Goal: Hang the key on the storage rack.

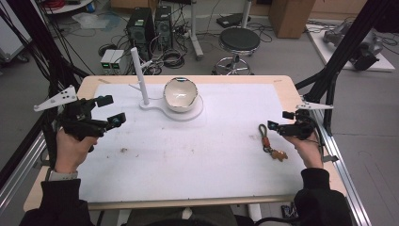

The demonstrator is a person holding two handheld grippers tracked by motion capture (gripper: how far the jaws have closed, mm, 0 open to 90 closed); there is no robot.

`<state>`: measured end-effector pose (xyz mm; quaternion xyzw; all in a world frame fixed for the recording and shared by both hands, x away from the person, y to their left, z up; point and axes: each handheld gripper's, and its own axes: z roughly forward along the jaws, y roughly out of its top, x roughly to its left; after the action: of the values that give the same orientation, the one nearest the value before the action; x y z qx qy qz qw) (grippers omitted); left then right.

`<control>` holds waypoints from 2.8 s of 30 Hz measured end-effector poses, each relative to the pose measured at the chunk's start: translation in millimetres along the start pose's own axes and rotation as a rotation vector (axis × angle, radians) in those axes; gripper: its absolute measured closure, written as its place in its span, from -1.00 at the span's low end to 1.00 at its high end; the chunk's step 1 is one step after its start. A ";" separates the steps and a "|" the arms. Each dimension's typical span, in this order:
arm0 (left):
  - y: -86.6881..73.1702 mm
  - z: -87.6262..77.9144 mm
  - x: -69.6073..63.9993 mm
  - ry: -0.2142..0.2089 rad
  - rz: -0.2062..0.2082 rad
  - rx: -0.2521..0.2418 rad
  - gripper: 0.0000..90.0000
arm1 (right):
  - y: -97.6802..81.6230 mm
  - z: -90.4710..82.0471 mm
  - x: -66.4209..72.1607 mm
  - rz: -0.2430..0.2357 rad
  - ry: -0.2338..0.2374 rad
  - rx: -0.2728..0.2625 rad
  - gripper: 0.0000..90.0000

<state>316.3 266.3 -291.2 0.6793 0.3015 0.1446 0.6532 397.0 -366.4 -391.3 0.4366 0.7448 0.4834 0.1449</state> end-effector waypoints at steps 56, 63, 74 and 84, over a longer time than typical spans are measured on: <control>-3.0 -6.1 3.8 0.066 -0.016 0.016 -0.96 | 35.6 -32.8 48.8 -0.112 -0.135 -0.183 0.90; 0.4 -13.0 3.4 0.073 -0.012 -0.005 -0.96 | 58.3 -70.1 67.9 -0.155 -0.101 -0.293 0.90; 1.7 -18.9 2.8 0.096 0.006 -0.003 -0.96 | 65.6 -58.8 87.9 -0.194 -0.064 -0.276 0.90; 1.0 -22.5 -2.5 0.131 0.014 0.018 -0.96 | 78.9 -13.0 115.2 -0.250 -0.012 -0.221 0.90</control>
<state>301.3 282.9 -287.3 0.6764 0.3399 0.1906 0.6250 362.5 -271.2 -294.3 0.3246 0.7347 0.5382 0.2554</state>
